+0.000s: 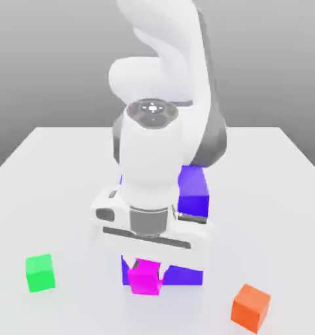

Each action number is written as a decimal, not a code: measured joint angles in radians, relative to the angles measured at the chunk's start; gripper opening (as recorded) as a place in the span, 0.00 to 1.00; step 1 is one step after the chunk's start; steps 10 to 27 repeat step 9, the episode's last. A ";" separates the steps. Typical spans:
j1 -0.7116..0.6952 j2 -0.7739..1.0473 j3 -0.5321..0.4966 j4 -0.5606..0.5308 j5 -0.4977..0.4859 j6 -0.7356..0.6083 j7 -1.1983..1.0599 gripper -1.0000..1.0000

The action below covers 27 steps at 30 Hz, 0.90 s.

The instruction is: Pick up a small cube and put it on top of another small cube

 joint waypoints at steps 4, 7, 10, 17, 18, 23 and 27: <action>-0.202 0.006 -0.112 -0.020 0.086 0.038 -0.039 0.00; -0.236 0.106 -0.113 -0.012 0.133 0.131 -0.069 1.00; -0.236 0.106 -0.113 -0.012 0.133 0.131 -0.069 1.00; -0.236 0.106 -0.113 -0.012 0.133 0.131 -0.069 1.00; -0.236 0.106 -0.113 -0.012 0.133 0.131 -0.069 1.00; -0.236 0.106 -0.113 -0.012 0.133 0.131 -0.069 1.00; -0.236 0.106 -0.113 -0.012 0.133 0.131 -0.069 1.00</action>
